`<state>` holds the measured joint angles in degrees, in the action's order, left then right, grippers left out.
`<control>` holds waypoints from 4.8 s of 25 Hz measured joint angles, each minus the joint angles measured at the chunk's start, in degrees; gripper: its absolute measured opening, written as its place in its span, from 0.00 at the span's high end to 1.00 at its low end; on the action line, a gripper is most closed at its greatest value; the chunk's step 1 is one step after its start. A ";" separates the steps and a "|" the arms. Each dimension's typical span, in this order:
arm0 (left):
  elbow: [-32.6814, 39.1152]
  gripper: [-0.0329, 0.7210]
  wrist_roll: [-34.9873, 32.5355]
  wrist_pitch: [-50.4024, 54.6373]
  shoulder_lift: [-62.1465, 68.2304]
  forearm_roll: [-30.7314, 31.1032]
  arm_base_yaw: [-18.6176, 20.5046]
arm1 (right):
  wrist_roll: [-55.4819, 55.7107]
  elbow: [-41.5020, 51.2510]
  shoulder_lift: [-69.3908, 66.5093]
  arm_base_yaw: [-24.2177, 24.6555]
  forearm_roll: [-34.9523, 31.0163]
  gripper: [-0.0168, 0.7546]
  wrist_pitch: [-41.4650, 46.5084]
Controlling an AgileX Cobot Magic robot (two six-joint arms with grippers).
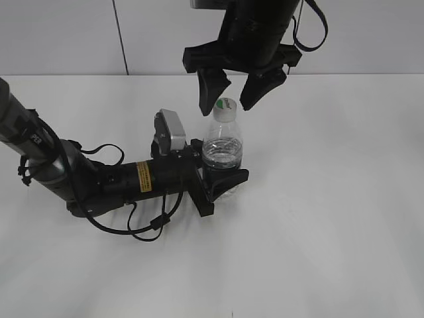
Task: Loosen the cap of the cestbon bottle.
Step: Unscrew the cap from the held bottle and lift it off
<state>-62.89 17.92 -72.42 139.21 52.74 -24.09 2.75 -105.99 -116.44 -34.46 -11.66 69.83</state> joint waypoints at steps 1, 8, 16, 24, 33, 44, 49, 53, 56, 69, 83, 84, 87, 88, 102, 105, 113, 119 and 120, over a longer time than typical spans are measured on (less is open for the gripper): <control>0.00 0.42 0.00 0.00 0.00 0.00 0.00 | -0.05 0.00 -0.06 0.00 0.00 0.28 0.00; 0.00 0.42 0.00 0.00 0.00 0.00 0.00 | -0.12 0.00 -0.96 0.00 0.00 0.29 0.00; 0.00 0.42 0.00 0.00 0.00 0.00 0.00 | -0.15 0.00 -0.96 0.00 0.05 0.47 0.00; 0.00 0.42 -0.02 0.06 0.00 0.00 0.00 | -2.44 0.00 -0.96 0.00 0.47 0.59 0.06; 0.00 0.42 -0.12 0.06 0.00 0.00 0.00 | -13.25 0.00 -0.96 0.00 0.47 0.59 0.06; 0.00 0.42 -0.71 -0.21 0.00 0.05 0.00 | -56.13 0.00 -0.96 0.00 -2.01 0.59 -0.28; 0.00 0.42 -0.87 -0.21 0.00 0.05 0.00 | -68.38 -0.10 -0.96 0.00 -2.14 0.59 -0.45; 0.00 0.42 -0.88 -0.21 0.00 0.05 0.00 | -75.11 -0.10 -0.96 0.00 -1.92 0.59 -0.56; -0.07 0.42 -0.88 -0.15 0.00 0.49 0.00 | -79.89 -0.14 -0.89 0.00 -1.78 0.59 -0.56; -0.18 0.42 -0.82 -0.15 0.00 2.26 0.00 | -87.35 -0.14 -0.65 0.00 -1.35 0.59 0.06; -0.18 0.42 -0.45 -0.03 0.00 2.76 0.00 | -46.20 -0.14 -0.63 0.00 -5.77 0.23 0.20; -0.18 0.42 -0.45 -0.03 0.00 2.76 0.00 | -43.39 -0.14 -0.63 0.00 -5.77 0.23 0.15; -0.18 0.42 -0.45 0.04 0.00 2.94 0.00 | -33.28 -0.16 -0.32 -0.07 -4.51 0.23 -0.06; -0.18 0.42 -0.45 0.04 0.00 2.94 0.00 | -29.44 -0.16 0.01 -0.08 -3.23 0.22 0.00; -0.18 0.42 -0.45 0.04 0.00 2.89 0.00 | -0.60 -0.77 6.54 -0.19 1.57 0.22 0.11; -0.18 0.42 -0.45 0.04 0.00 2.89 0.00 | 0.39 -0.72 6.54 -0.19 1.50 0.22 0.18; -0.18 0.42 -0.45 0.04 0.00 2.83 0.00 | 0.71 -0.67 4.91 -0.19 0.52 0.22 0.17; -0.18 0.42 -0.45 0.04 0.00 2.83 0.00 | 0.71 1.69 3.02 -0.19 -0.48 0.23 0.18; -0.18 0.42 -0.45 0.04 0.00 2.78 0.00 | 0.71 2.00 2.91 -0.19 -0.48 0.23 0.18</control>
<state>-63.07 17.48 -72.38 139.21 55.52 -24.09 3.46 -103.99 -113.53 -34.65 -12.14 70.01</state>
